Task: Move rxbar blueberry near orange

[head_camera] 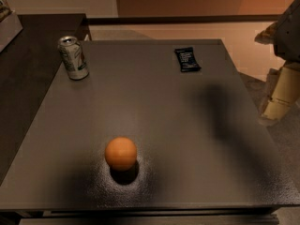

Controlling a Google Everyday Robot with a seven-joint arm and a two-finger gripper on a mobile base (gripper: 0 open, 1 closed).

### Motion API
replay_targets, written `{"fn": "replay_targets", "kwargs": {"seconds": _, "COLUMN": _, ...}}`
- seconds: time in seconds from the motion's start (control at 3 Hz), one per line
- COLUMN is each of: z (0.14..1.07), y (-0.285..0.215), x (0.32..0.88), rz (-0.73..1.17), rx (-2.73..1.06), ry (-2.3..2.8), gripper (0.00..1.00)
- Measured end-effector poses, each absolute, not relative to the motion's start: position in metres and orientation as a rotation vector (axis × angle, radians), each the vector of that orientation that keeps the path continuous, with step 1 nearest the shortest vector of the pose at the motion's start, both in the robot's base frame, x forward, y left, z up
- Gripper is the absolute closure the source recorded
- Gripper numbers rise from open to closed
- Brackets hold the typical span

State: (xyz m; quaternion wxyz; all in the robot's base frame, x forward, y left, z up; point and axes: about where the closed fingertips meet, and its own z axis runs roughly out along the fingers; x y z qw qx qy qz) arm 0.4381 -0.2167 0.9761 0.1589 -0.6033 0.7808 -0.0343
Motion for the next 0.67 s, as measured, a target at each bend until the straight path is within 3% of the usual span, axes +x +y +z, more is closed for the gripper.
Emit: {"fn": "replay_targets", "kwargs": {"seconds": 0.67, "z": 0.973, "y": -0.219, "x": 0.458, "rz": -0.054, "rx": -1.671, "ry": 2.247, "gripper": 0.00}}
